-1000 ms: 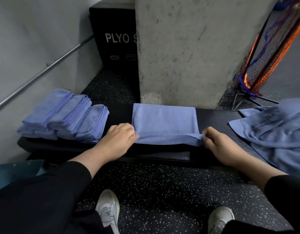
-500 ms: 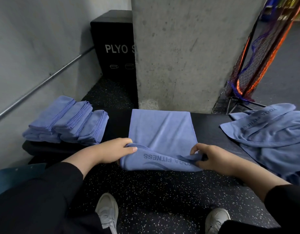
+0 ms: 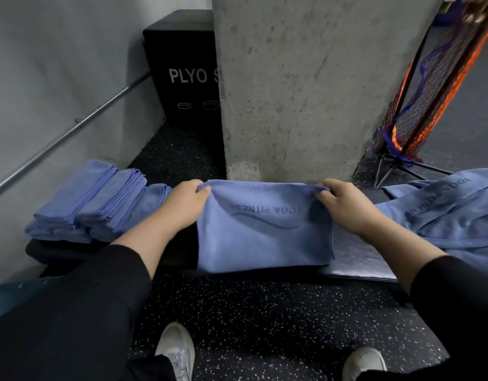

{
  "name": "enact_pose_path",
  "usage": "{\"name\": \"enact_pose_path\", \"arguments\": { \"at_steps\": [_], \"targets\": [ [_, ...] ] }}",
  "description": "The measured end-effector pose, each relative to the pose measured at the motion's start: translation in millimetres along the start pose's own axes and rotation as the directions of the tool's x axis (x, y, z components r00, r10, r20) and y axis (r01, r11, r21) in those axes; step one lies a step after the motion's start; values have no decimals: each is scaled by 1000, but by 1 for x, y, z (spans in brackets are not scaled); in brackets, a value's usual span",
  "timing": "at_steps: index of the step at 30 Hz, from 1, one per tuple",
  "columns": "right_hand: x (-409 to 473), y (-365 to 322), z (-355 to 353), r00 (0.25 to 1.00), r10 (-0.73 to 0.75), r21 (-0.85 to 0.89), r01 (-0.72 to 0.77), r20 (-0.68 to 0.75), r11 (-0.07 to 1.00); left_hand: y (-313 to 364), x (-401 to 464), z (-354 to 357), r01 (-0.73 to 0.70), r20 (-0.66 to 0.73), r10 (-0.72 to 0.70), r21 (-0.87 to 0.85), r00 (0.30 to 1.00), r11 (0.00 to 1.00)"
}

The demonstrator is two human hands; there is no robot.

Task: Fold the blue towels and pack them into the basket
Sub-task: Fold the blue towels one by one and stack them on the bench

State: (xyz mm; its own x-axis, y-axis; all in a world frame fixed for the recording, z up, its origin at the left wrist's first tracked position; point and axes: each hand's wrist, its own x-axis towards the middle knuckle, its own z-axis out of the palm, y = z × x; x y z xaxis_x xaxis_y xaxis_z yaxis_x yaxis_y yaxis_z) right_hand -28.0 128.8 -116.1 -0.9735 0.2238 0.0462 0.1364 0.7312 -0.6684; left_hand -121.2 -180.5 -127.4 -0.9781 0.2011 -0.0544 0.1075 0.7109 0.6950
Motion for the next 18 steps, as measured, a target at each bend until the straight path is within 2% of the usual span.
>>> {"name": "enact_pose_path", "arguments": {
  "at_steps": [2, 4, 11, 18],
  "targets": [
    [19, 1, 11, 999, 44, -31, -45, -17, 999, 4, 11, 10, 28, -80, -22, 63, 997, 998],
    [35, 8, 25, 997, 82, -67, -81, 7, 994, 0, 25, 25, 56, -94, -48, 83, 994, 995],
    [51, 28, 47, 987, 135, -214, -112, 93, 970, -17, 42, 49, 14, 33, -25, 309, 999, 951],
    [17, 26, 25, 947, 208, -330, -120, 244, 936, -10, 20, 42, -38, 160, -21, 358, 987, 933]
  ]
}}
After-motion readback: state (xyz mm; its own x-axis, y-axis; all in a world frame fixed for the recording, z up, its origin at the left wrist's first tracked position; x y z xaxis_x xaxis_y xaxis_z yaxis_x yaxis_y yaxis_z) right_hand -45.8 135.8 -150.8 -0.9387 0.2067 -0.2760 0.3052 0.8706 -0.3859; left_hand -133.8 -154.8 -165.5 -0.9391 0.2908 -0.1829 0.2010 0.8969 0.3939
